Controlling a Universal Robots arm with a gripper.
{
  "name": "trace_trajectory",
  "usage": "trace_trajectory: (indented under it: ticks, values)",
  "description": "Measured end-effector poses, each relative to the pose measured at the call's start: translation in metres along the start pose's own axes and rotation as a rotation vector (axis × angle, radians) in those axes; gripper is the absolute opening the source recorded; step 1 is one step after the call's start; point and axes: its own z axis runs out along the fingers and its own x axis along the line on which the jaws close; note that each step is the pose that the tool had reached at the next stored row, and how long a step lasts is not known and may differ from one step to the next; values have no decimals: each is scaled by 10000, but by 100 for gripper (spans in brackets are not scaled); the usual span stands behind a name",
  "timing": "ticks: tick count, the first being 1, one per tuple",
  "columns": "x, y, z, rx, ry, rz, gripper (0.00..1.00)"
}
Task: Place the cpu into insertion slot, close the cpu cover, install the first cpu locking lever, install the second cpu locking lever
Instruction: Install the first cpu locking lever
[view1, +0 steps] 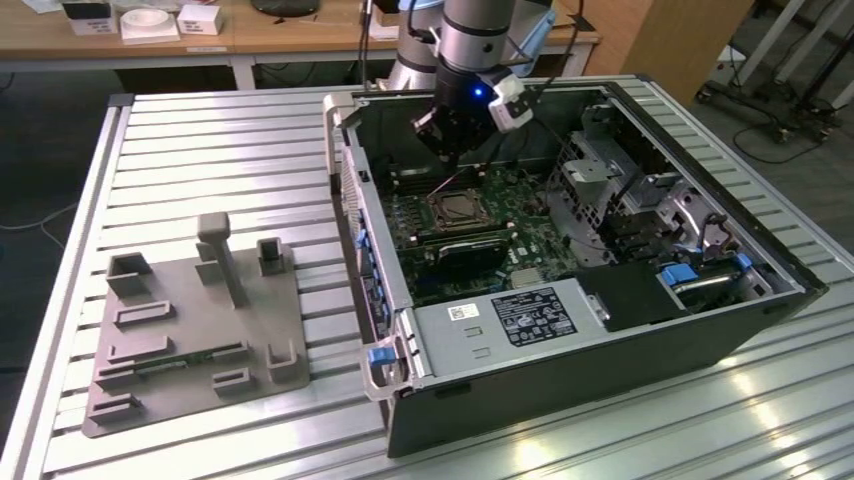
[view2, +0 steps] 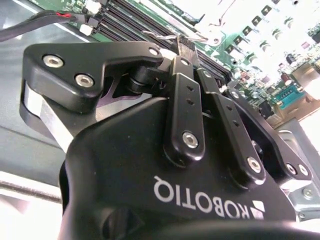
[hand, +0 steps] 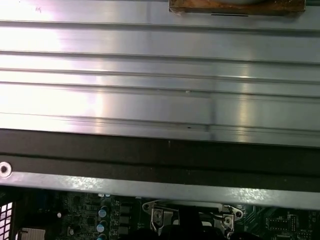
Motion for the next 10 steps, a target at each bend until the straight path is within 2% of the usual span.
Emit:
trace_trajectory:
  ticks: [10]
  values:
    - [-9, -7, 81, 7, -8, 209, 11]
